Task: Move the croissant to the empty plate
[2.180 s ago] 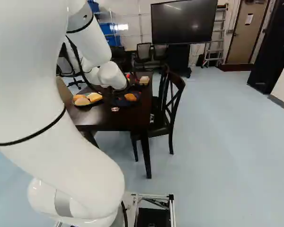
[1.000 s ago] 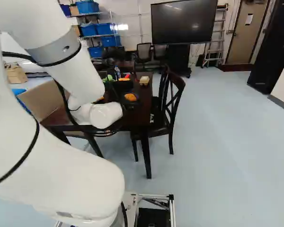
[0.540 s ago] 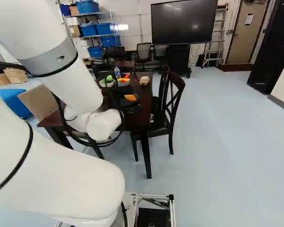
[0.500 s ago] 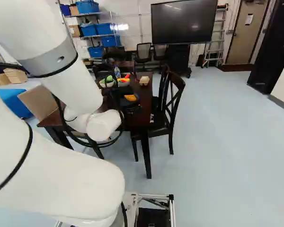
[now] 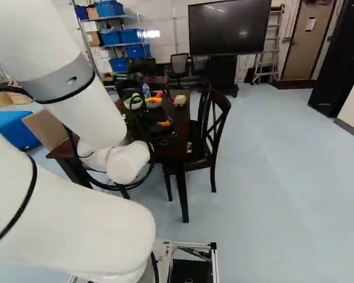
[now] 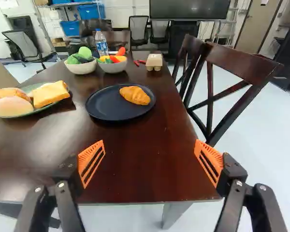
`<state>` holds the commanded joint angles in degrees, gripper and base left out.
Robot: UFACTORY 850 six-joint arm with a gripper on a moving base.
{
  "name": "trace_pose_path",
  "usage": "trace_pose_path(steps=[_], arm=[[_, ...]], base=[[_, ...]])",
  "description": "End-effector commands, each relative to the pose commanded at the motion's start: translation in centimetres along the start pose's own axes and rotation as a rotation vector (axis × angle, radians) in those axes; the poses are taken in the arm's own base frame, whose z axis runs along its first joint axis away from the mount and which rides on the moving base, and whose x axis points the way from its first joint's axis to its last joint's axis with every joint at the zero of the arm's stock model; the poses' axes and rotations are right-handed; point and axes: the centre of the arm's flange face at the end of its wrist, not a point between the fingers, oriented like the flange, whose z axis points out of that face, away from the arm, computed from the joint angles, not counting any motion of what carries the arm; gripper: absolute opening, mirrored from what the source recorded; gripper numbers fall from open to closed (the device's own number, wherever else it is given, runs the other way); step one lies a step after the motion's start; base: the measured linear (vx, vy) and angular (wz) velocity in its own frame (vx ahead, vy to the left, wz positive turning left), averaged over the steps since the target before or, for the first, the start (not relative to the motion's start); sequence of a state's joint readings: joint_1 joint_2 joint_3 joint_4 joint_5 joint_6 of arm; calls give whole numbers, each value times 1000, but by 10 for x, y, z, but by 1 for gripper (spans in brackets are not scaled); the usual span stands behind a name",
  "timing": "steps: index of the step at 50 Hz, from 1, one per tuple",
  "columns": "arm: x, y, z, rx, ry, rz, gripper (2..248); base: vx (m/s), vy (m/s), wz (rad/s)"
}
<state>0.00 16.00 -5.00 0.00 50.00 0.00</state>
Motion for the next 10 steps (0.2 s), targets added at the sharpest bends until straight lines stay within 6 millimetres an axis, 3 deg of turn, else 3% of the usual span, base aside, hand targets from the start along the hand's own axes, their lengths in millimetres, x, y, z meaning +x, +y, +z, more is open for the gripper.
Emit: trace_pose_path(steps=[10], arm=[[0, 0, 0, 0, 0, 0, 247]], base=[[0, 0, 0]])
